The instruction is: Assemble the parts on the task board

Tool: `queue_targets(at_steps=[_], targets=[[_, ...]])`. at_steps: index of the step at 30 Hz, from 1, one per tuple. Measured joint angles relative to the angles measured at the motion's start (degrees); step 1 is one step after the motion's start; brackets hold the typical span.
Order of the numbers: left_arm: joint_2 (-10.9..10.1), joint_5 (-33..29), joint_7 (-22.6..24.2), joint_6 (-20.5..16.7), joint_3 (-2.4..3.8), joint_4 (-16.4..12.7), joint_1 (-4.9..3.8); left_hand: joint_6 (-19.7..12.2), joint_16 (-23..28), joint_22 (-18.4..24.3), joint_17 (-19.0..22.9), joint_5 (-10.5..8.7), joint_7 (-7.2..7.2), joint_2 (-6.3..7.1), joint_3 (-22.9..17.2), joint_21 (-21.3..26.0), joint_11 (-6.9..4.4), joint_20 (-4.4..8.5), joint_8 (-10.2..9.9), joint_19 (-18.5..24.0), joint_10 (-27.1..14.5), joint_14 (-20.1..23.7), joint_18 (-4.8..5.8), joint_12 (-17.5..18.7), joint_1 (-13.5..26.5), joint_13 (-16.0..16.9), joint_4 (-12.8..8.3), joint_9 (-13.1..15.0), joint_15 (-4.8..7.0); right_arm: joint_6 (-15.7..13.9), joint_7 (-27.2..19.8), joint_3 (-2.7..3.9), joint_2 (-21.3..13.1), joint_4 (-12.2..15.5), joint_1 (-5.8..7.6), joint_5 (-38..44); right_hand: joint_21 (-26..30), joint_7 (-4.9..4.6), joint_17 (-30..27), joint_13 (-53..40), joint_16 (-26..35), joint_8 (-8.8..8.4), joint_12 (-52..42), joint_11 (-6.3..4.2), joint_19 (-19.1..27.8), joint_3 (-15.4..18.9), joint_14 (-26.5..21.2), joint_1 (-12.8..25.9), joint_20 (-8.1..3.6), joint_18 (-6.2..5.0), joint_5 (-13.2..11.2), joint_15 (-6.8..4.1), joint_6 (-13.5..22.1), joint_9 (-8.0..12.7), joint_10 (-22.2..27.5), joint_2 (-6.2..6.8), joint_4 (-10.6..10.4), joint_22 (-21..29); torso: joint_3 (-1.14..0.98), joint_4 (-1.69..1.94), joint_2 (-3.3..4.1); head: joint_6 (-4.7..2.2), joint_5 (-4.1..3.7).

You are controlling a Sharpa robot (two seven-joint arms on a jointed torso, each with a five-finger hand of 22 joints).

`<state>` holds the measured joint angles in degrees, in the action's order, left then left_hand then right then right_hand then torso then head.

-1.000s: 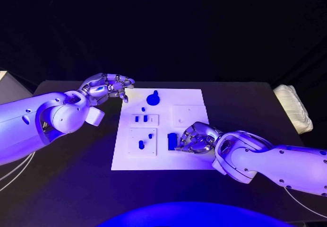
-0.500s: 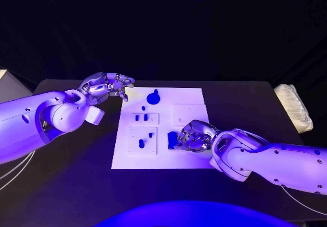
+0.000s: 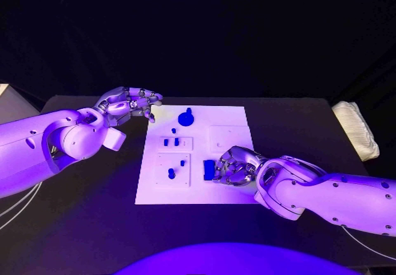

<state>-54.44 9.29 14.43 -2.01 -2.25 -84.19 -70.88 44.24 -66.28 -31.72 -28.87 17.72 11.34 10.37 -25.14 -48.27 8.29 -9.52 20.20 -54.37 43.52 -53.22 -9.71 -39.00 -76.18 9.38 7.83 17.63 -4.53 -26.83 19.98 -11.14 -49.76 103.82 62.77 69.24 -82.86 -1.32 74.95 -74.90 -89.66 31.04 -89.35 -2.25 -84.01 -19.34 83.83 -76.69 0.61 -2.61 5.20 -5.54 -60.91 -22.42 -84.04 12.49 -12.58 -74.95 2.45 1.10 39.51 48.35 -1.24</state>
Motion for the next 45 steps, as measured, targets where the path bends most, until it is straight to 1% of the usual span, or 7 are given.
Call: queue_targets(at_steps=[7,18,21,26,31,38,45], targets=[[-0.03,0.02,-0.04,0.0,0.0,0.0,0.0,0.0,0.0,0.0,0.0,0.0,0.0,0.0,0.0,0.0,0.0,0.0,0.0,0.0,0.0,0.0,0.0,0.0,0.0,0.0,0.0,-0.05,0.0,0.77,-0.63,0.0,-0.19,0.15,-0.01,-0.45,0.32,-0.19,0.0,0.0,0.0,0.0,0.0,0.0,0.0,1.8,0.0,1.36,0.0,0.0,-1.1,0.0,-0.22,0.08,0.0,1.33,-0.79,0.0,0.0,-0.02,0.0,0.03,-0.03],[-0.02,0.03,-0.06,0.0,0.0,0.02,0.0,0.0,0.0,-0.01,0.0,0.0,0.0,0.0,0.0,0.0,0.0,0.0,0.0,0.0,0.0,0.0,0.0,0.0,0.0,0.0,0.0,-0.05,0.0,0.49,-1.78,0.01,-2.2,1.01,0.12,-0.95,0.89,-0.31,-0.01,0.0,0.0,0.0,0.69,0.01,0.0,3.13,0.0,1.9,0.0,0.0,-1.22,0.0,-0.1,0.29,0.0,0.79,-1.98,0.01,-0.02,-0.07,0.0,-0.1,-0.04],[-0.01,0.03,-0.05,-0.01,0.0,0.03,0.0,0.0,0.0,-0.01,0.0,0.0,0.0,0.0,0.0,0.0,0.0,0.0,0.0,0.0,0.0,0.0,0.0,0.0,0.0,0.0,0.0,-0.05,0.0,0.05,-3.13,0.05,-3.82,1.59,0.76,-2.15,2.04,-1.92,-0.01,0.0,0.0,-2.2,1.19,1.01,0.0,3.44,0.24,1.42,0.01,0.0,-0.75,0.48,2.92,1.31,0.06,0.31,-2.29,0.01,-0.02,-0.08,0.0,-0.18,-0.12],[0.0,0.04,0.15,-0.06,0.0,0.03,0.0,0.0,0.0,0.05,0.0,0.0,0.0,-0.24,0.0,0.0,0.0,0.0,0.0,0.0,0.0,0.0,0.0,0.0,-0.24,0.0,0.0,-0.05,0.0,-0.99,-6.23,0.2,-8.01,2.71,2.43,-5.16,2.71,-3.52,-0.02,0.0,0.0,-4.44,1.73,2.08,0.01,3.57,0.2,1.13,0.66,0.01,-0.08,1.45,4.76,2.21,0.0,0.02,-2.17,0.02,0.0,-0.09,-0.04,-0.42,-0.39],[0.0,0.04,0.68,-0.05,0.0,-0.02,0.0,0.0,0.0,0.13,0.0,0.0,0.0,-0.24,0.26,0.22,0.0,0.0,0.21,0.0,0.0,0.21,0.0,-0.23,-0.24,0.0,0.25,-0.04,0.22,-1.93,-8.09,0.23,-12.41,2.9,3.35,-6.88,2.78,-3.73,-0.02,0.0,0.0,-4.96,2.03,2.32,0.0,4.09,0.18,1.13,1.07,0.0,-0.08,1.47,4.98,2.46,0.17,0.02,-2.3,0.02,0.09,-0.13,-0.08,-0.91,-0.9],[-0.06,-0.01,1.73,-0.01,0.0,-0.06,0.02,0.0,0.0,0.22,0.07,0.0,0.0,-0.24,0.24,0.22,0.0,0.0,0.2,0.0,0.0,0.41,0.0,-0.23,-0.24,0.0,0.24,-0.04,0.02,-3.14,-8.43,0.01,-16.93,1.98,3.44,-6.89,5.46,-4.27,-0.02,0.0,1.12,-6.34,4.75,2.91,0.02,6.45,0.2,1.44,1.52,0.0,0.27,2.15,5.87,2.84,-0.01,0.33,-2.87,0.03,0.1,-0.19,-0.04,-1.16,-1.27],[-0.05,-0.04,2.4,-0.01,0.0,-0.2,0.04,-0.21,0.0,0.34,0.15,0.0,0.21,-0.24,0.24,0.46,0.0,0.0,0.2,0.0,0.0,0.61,0.0,-0.23,-0.24,0.0,0.24,-0.04,0.22,-4.99,-7.6,-0.22,-18.53,2.11,1.9,-4.96,7.38,-4.03,-0.03,-0.05,1.55,-6.66,6.62,2.99,0.0,9.23,0.22,1.44,1.88,0.0,1.27,2.28,5.76,2.75,-0.1,0.33,-3.72,0.03,0.03,-0.2,0.04,-1.57,-1.71]])
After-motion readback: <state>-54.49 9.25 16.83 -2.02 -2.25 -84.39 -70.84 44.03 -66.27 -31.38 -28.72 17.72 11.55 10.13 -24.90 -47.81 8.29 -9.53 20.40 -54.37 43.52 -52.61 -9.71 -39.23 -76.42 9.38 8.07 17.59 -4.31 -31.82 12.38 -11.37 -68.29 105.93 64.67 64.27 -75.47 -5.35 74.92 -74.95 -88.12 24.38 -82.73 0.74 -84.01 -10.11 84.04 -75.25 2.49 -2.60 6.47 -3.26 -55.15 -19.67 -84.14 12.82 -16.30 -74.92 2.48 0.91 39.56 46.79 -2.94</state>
